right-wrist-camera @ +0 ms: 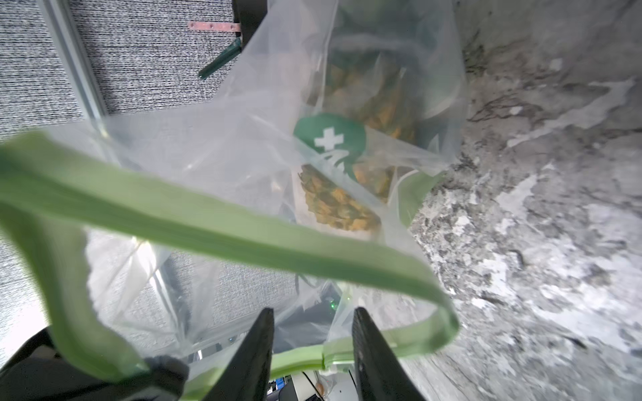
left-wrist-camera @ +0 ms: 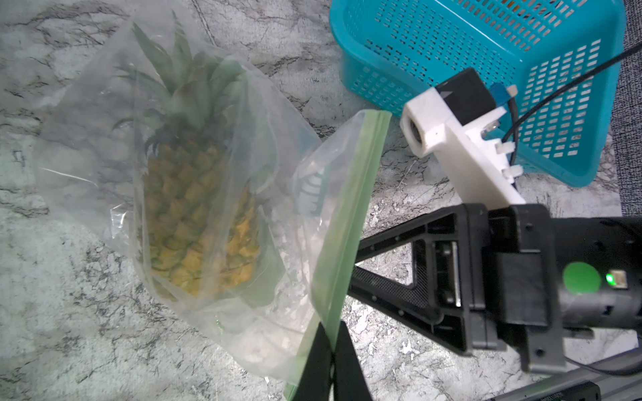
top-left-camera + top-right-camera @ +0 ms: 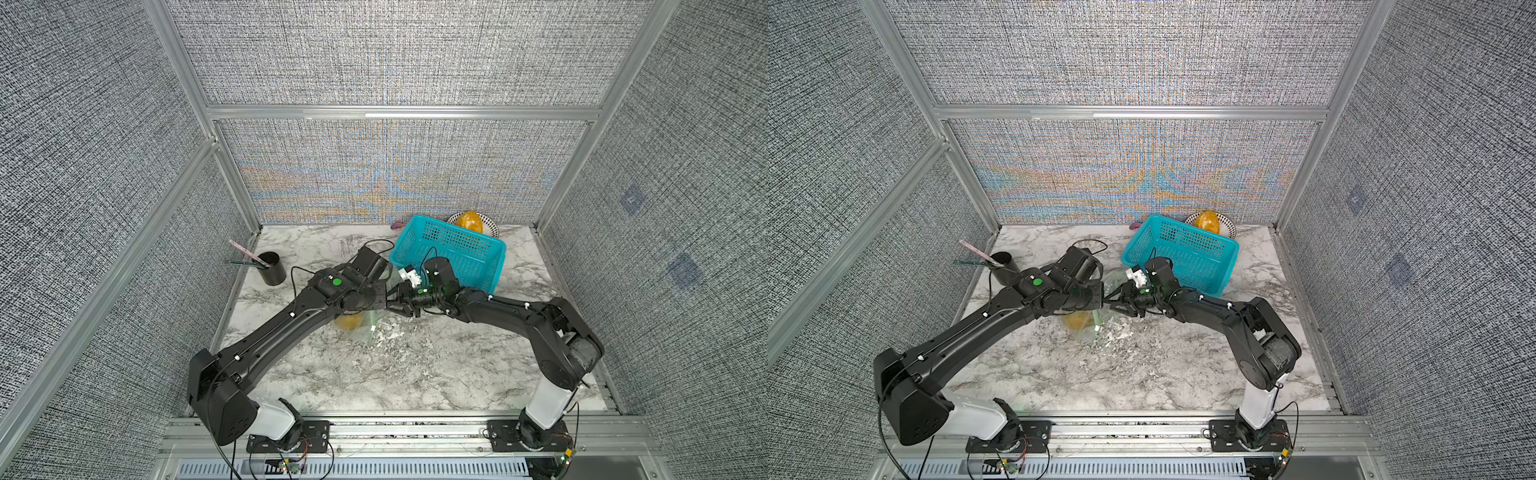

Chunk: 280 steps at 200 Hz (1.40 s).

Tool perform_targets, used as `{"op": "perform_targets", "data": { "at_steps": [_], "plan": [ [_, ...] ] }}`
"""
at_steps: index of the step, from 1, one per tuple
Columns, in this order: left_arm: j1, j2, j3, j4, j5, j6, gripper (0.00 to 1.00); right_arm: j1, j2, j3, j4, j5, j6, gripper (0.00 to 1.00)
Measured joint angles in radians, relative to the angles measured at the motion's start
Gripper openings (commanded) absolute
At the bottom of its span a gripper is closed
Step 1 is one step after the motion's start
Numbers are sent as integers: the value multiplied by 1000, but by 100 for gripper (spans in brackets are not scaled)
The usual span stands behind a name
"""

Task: Open the zip-top bag and take out the pineapple
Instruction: Open the zipper of the food storage bag at the center of the board.

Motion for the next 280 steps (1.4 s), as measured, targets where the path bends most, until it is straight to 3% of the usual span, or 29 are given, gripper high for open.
{"op": "perform_targets", "data": {
  "at_steps": [68,104,225,280],
  "plan": [
    [-5,8,13,0,-3,19,7,-14,-32,101,-315,115,-164,41],
    [-5,8,19,0,-4,26,7,-22,-55,118,-384,137,-224,58],
    [-5,13,51,-4,-12,41,7,-26,33,151,-368,164,-357,73],
    [-5,13,51,-8,-11,40,7,-27,138,227,-301,157,-368,72]
  ]
}}
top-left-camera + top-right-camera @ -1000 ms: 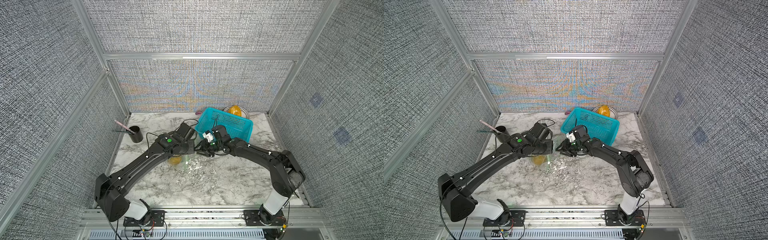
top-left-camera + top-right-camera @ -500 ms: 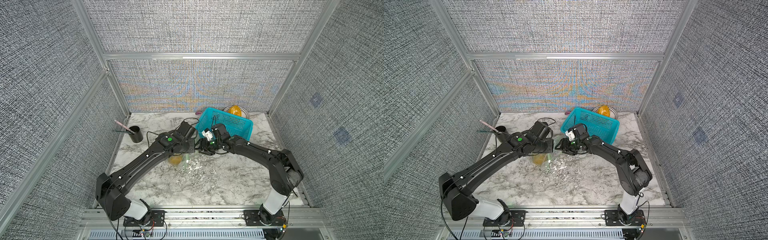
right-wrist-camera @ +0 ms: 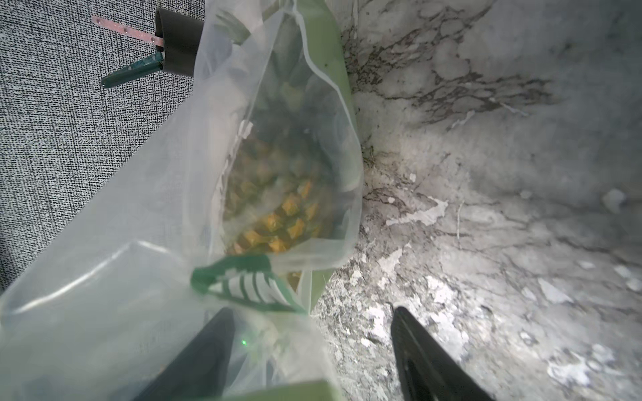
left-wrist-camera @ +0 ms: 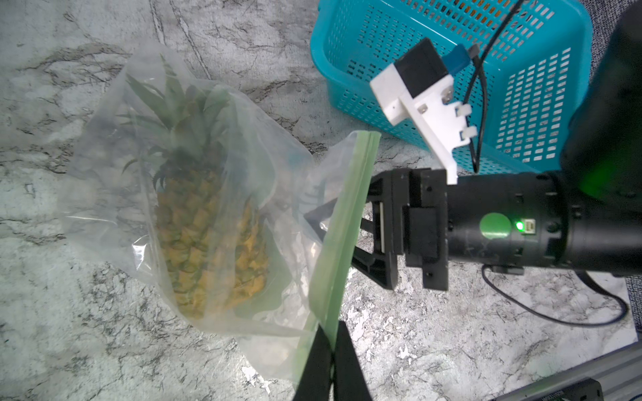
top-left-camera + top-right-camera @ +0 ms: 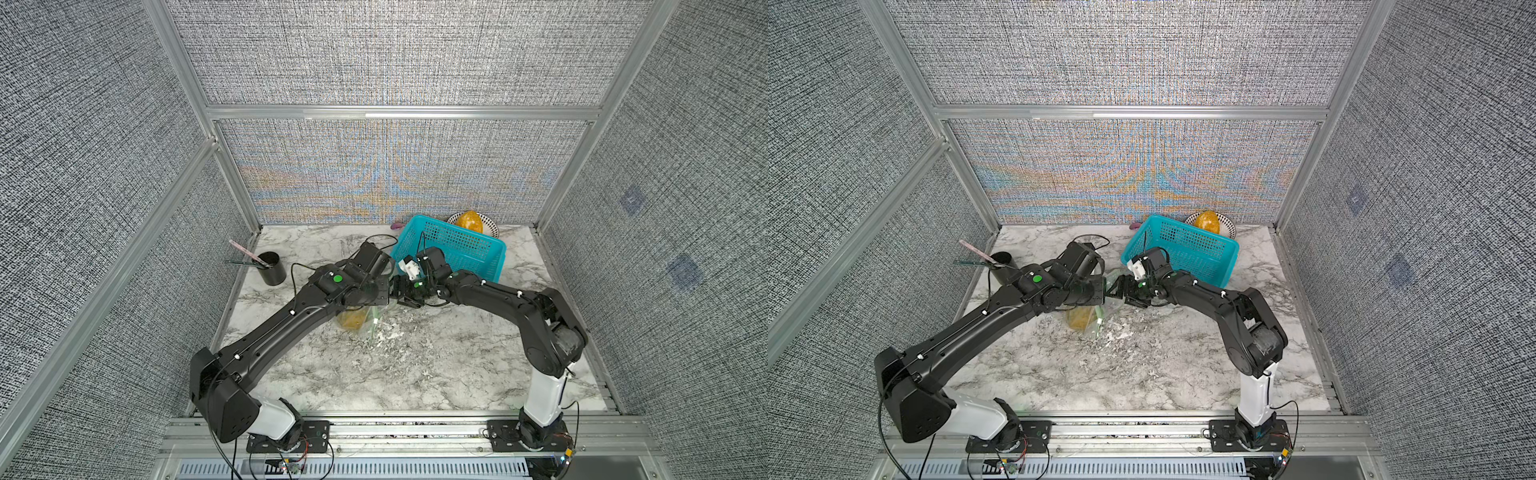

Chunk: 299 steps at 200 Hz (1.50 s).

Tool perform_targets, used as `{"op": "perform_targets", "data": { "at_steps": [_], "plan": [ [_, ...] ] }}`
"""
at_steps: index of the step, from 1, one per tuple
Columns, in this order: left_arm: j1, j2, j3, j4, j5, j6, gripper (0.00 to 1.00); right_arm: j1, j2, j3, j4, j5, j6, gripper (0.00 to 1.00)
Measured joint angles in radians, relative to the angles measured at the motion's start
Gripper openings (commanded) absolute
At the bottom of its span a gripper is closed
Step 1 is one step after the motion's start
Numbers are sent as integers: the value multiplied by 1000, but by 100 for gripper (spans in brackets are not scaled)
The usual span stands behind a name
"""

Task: Open the zip-top bag and take out the pineapple
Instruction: Open the zipper of the food storage bag at the center of the board.

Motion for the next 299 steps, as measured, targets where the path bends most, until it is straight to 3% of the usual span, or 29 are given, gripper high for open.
{"op": "perform_targets", "data": {
  "at_steps": [51,84,105,164,205,213,228,237,299],
  "plan": [
    [0,-3,0,-2,-3,-5,7,0,39,12,-4,40,5,53],
    [-1,-4,0,-2,-12,-12,7,1,35,16,-64,89,2,26],
    [-2,-2,0,-2,-14,-15,7,1,13,17,-114,119,-8,16],
    [-14,37,35,-9,-19,-14,7,-2,-36,35,-236,179,-45,8],
    [-24,59,59,-14,-26,-8,7,-7,-48,87,-334,234,-84,11],
    [-25,63,64,-16,-28,-7,7,-8,-52,90,-349,248,-89,22],
    [-28,69,71,-18,-35,-2,7,-10,-68,89,-375,257,-99,50],
    [-29,73,75,-19,-37,0,7,-13,-82,86,-381,260,-108,55],
    [-33,89,96,-33,-41,4,7,-36,-253,13,-279,174,-126,57]
  ]
}}
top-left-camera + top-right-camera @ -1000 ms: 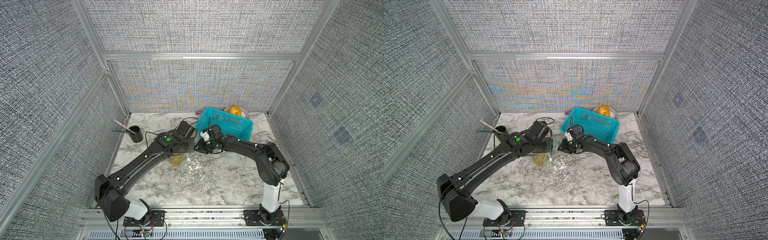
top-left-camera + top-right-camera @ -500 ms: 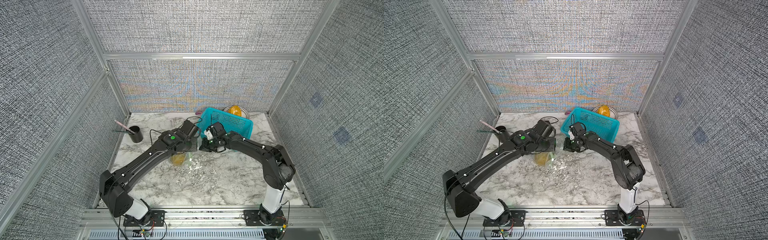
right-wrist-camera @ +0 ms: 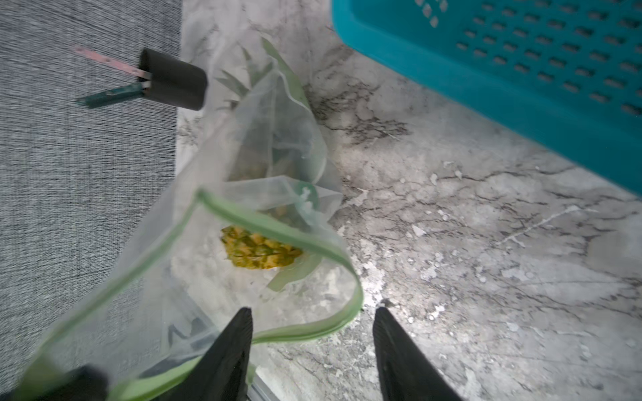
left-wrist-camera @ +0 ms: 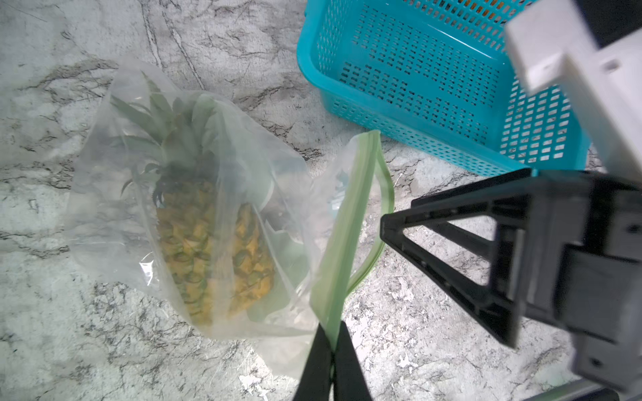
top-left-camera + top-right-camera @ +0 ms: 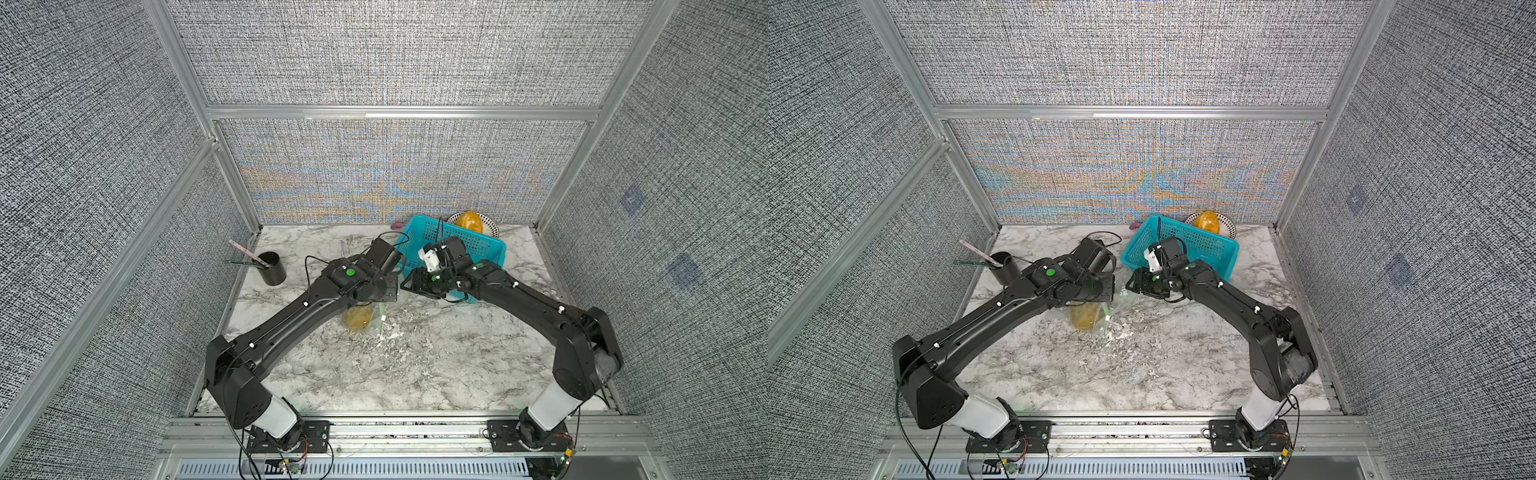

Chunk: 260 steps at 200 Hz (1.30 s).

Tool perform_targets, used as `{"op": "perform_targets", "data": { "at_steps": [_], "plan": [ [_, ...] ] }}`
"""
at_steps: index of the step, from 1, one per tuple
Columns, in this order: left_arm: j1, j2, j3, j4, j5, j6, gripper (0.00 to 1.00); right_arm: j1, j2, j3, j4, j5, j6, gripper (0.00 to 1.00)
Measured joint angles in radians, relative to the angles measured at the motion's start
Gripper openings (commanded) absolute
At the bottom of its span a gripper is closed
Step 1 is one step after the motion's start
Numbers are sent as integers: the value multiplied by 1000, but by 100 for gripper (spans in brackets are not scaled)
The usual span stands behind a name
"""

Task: Open the zip-top bag and take out the pineapple
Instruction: Open the zipper of the food storage bag at the center of the board.

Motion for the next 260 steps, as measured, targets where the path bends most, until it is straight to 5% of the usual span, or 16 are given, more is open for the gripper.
{"op": "perform_targets", "data": {
  "at_steps": [133,260],
  "plan": [
    [0,-8,0,-6,-2,-4,7,3,129,-35,277,-267,84,52],
    [-8,-15,-6,-3,0,-8,7,21,205,-37,329,-299,137,49]
  ]
}}
